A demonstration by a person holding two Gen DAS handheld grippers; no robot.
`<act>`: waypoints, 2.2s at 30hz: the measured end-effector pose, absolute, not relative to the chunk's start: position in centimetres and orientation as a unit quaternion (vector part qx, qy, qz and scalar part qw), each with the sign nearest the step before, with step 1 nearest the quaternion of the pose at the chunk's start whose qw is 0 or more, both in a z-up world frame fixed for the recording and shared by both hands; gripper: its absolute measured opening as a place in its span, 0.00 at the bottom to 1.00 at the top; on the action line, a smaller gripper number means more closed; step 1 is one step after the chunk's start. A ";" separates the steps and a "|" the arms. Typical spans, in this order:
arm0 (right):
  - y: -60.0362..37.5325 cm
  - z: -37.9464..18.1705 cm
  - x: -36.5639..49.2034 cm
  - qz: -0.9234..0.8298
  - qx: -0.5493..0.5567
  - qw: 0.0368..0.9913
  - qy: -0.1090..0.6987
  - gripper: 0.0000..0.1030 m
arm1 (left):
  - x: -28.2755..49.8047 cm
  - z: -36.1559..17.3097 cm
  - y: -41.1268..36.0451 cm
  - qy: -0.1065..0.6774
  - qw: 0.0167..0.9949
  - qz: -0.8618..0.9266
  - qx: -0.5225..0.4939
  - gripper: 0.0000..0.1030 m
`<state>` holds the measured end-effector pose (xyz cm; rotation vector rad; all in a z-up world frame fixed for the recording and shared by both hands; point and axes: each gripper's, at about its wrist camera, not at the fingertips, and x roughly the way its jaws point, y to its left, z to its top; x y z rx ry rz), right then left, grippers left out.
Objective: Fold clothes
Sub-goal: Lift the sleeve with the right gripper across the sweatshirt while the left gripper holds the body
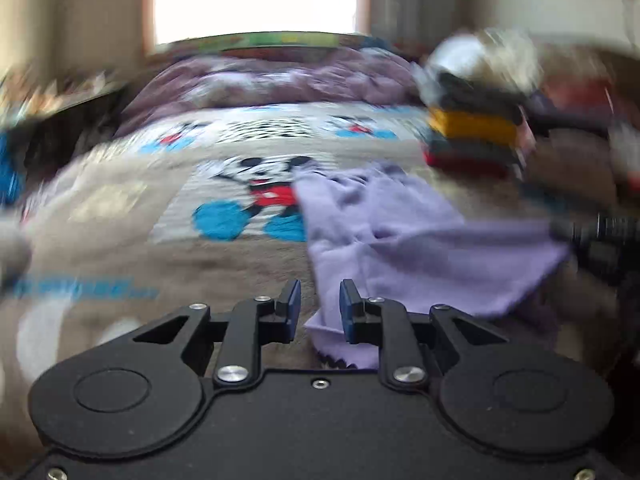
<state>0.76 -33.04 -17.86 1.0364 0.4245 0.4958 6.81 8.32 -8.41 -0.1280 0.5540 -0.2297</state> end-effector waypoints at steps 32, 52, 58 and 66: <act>-31.2 -13.2 2.2 0.171 0.417 0.869 0.205 0.08 | 2.0 -13.4 3.5 0.197 0.948 -0.199 0.152 0.54; -23.5 -3.0 8.8 0.160 0.268 0.923 0.227 0.08 | 3.9 -16.2 2.3 0.194 0.938 -0.193 0.212 0.19; -19.1 -1.4 12.0 0.169 0.225 0.931 0.234 0.08 | 4.5 -15.8 3.9 0.209 0.943 -0.217 0.143 0.17; -12.9 -1.1 16.2 0.180 0.163 0.935 0.257 0.08 | 5.6 -15.5 6.6 0.230 0.940 -0.250 0.023 0.16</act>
